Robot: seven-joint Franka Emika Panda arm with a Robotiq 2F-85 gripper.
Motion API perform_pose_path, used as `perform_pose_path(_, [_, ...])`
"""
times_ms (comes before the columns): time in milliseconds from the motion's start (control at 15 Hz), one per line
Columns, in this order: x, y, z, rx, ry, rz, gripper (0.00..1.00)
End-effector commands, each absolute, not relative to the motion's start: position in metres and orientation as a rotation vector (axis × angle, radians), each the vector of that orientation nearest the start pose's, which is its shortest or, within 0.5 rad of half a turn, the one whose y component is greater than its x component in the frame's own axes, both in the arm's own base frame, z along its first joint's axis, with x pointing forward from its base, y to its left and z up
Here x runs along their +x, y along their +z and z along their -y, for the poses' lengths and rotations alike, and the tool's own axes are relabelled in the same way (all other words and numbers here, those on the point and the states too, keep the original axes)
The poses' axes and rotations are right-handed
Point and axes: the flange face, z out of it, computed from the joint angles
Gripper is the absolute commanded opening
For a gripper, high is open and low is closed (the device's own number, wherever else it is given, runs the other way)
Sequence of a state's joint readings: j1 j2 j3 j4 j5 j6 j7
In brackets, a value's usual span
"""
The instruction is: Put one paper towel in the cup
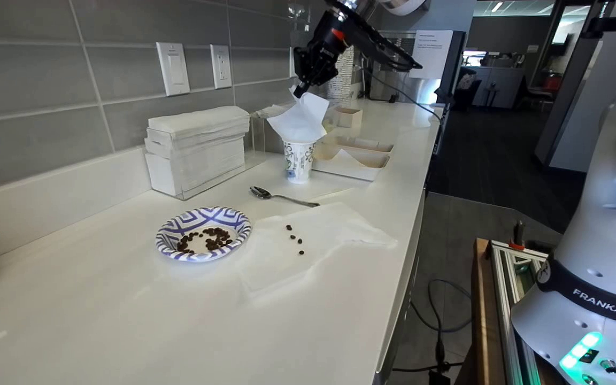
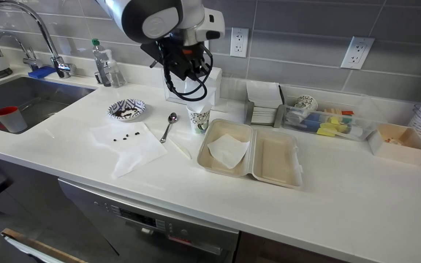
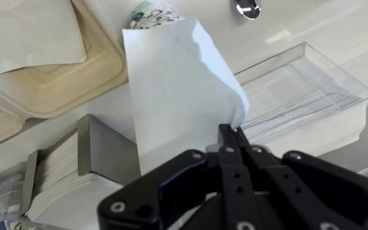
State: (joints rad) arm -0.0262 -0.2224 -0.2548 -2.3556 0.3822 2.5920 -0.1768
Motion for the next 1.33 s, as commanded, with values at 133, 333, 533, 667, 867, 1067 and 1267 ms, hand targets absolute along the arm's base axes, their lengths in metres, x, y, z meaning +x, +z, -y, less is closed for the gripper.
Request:
perform_pose_path(133, [0.5, 0.427, 0.155, -2.77, -0.725, -0.564, 0.0])
perform_pose_path(333, [0.506, 0.407, 0.157, -2.776, -0.71, -0.569, 0.0])
perform_pose_path(533, [0.51, 0.39, 0.162, -2.784, -0.682, -0.571, 0.0])
perform_pose_path(667, [0.513, 0.381, 0.164, -2.79, -0.664, -0.572, 0.0])
perform_pose_path(867, [0.518, 0.369, 0.166, -2.798, -0.632, -0.574, 0.0])
perform_pose_path(1067, [0.521, 0.356, 0.166, -2.816, -0.588, -0.57, 0.0])
perform_pose_path(1267, [0.523, 0.343, 0.166, -2.842, -0.54, -0.578, 0.0])
